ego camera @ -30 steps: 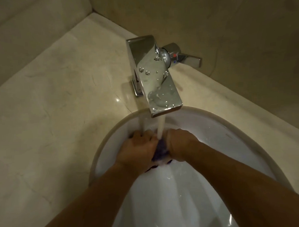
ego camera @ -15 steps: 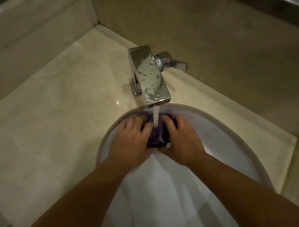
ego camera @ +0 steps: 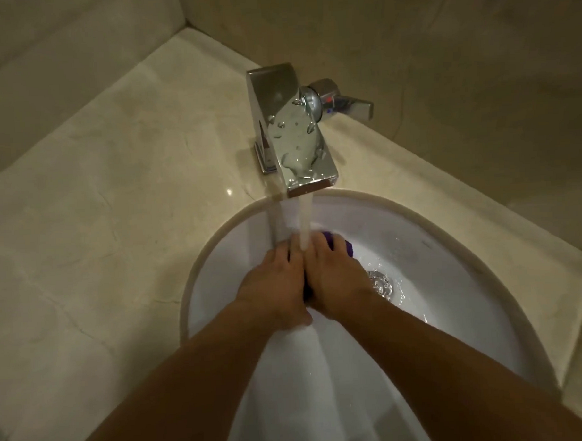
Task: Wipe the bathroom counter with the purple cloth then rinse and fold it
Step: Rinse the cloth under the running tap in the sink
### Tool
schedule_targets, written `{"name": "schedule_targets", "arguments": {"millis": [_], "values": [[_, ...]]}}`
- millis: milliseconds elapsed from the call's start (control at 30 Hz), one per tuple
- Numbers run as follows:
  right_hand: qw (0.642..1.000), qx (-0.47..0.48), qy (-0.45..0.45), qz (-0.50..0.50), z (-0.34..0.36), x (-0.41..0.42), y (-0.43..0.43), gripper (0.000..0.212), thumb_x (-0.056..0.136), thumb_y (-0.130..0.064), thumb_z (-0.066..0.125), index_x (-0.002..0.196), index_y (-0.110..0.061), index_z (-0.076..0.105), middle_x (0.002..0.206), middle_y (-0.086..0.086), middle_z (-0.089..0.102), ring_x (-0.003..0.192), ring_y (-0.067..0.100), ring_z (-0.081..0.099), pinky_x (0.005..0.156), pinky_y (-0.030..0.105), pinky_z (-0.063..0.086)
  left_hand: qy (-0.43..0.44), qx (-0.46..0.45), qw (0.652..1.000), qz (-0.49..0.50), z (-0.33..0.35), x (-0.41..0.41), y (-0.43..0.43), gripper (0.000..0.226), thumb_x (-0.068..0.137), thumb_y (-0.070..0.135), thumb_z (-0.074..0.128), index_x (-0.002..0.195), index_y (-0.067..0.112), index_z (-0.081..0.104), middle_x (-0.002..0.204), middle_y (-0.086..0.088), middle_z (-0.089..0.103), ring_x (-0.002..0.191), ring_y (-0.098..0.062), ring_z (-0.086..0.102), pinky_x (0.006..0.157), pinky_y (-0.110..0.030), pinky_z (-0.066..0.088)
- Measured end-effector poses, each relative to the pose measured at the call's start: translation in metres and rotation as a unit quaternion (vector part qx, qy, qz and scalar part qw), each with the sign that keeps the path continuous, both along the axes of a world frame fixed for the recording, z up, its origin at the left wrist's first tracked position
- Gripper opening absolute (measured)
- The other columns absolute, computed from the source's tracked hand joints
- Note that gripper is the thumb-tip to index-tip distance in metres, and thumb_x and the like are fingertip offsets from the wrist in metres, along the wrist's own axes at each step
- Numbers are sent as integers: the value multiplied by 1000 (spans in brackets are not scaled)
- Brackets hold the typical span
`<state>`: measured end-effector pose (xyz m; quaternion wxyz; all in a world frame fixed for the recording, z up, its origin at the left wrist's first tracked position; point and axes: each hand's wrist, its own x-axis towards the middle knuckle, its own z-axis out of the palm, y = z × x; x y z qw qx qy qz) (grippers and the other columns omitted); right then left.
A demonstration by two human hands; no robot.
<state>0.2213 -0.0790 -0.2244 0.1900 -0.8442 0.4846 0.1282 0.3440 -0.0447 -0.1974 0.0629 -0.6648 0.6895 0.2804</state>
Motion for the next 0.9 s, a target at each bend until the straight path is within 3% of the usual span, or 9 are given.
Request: {"name": "schedule_targets", "arguments": {"millis": [167,233,333,433,500,600,733,833,900], "values": [[999,-20,39,7,4,10,-13,72,87,-28,70,146,-12,32,138,13,34,122,35,38,92,35,47,-52,-63,996,-29,-9,10,-20,77,84,45,66,145,14,31,137,-10,42,120,-28,48,95,-36,43],[1000,-18,-9,-9,1,9,-19,73,77,-32,78,139,-20,42,136,6,40,123,31,40,87,38,51,-64,-77,994,-40,-19,15,-24,73,84,49,65,142,14,37,132,-10,46,115,-28,52,94,-36,45],[999,-2,-42,-22,-7,7,-29,80,65,-42,84,134,-25,46,132,1,48,120,28,45,81,44,55,-57,-125,988,-69,-32,20,-27,51,87,37,65,128,9,52,116,-12,58,101,-29,61,85,-40,52],[999,-20,-49,-10,-11,5,-34,69,73,-42,78,133,-22,49,124,5,56,111,29,53,78,46,55,-41,-177,980,-78,-40,25,-30,37,76,26,77,106,6,68,91,-12,69,75,-30,68,64,-38,58],[996,-33,-83,-14,-12,3,-35,58,80,-42,72,130,-20,53,118,7,60,106,31,57,77,47,55,-7,-183,981,-68,-37,26,-32,32,79,31,76,104,13,71,93,-6,73,79,-26,71,68,-37,59],[996,-21,-80,-25,-10,4,-34,59,82,-44,68,133,-22,51,120,4,58,110,30,54,78,45,55,62,-131,989,-41,-20,24,-34,46,86,52,58,119,21,66,110,-1,71,98,-23,68,85,-39,55],[994,-8,-95,-52,-8,4,-28,69,80,-48,70,140,-27,44,131,1,49,120,28,45,87,45,53,-11,-108,993,-54,3,25,-29,52,81,53,68,125,26,57,113,0,66,101,-23,64,86,-33,51],[974,-2,-203,-103,4,-7,-15,75,68,-43,84,131,-19,49,126,3,46,113,25,46,92,39,48,19,-211,976,-52,20,26,-15,52,73,45,76,117,21,64,103,-4,69,95,-30,64,77,-38,50],[931,15,-328,-159,15,-16,-2,79,61,-42,91,125,-19,50,120,-2,49,108,16,52,91,35,51,8,-295,949,-113,26,33,-5,65,71,52,75,126,20,62,109,-2,69,99,-28,60,83,-39,46]]}}
